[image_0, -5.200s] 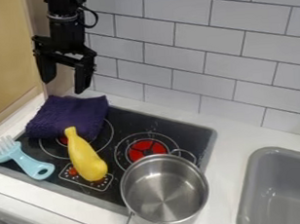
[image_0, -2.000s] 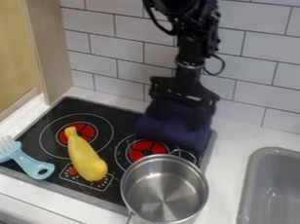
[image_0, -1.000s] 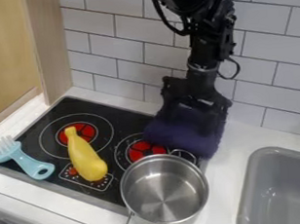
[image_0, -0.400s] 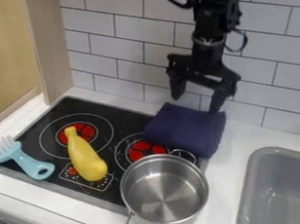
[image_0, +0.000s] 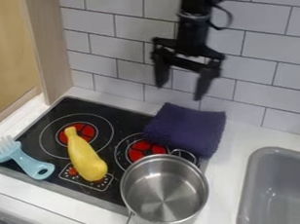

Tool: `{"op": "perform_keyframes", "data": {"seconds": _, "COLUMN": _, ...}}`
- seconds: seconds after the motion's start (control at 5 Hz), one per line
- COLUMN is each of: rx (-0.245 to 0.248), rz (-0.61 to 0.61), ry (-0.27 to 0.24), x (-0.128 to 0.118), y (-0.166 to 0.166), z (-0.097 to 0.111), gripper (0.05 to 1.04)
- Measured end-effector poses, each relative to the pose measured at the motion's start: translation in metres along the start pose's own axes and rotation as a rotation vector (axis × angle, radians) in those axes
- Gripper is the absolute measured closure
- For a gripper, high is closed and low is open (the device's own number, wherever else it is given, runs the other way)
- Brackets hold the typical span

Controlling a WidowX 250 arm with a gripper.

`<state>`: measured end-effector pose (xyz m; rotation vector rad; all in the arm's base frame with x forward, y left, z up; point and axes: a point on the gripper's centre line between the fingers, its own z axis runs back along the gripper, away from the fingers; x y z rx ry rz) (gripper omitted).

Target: Move the purple cloth to the right side of the burner

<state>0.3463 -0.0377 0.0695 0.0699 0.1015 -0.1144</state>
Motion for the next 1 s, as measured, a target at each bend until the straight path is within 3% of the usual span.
{"op": "perform_keyframes", "data": {"seconds": 0.2, "rx": 0.026, "rz": -0.006, "ry": 0.065, "x": -0.018, "y": 0.031, "z": 0.001, "gripper": 0.084}}
{"op": "perform_keyframes", "data": {"seconds": 0.4, "rx": 0.039, "rz": -0.069, "ry": 0.066, "x": -0.034, "y": 0.036, "z": 0.009, "gripper": 0.084}}
{"op": "perform_keyframes", "data": {"seconds": 0.6, "rx": 0.053, "rz": -0.133, "ry": 0.086, "x": -0.066, "y": 0.039, "z": 0.022, "gripper": 0.084}}
{"op": "perform_keyframes", "data": {"seconds": 1.0, "rx": -0.012, "rz": -0.134, "ry": 0.074, "x": -0.126, "y": 0.039, "z": 0.051, "gripper": 0.084}}
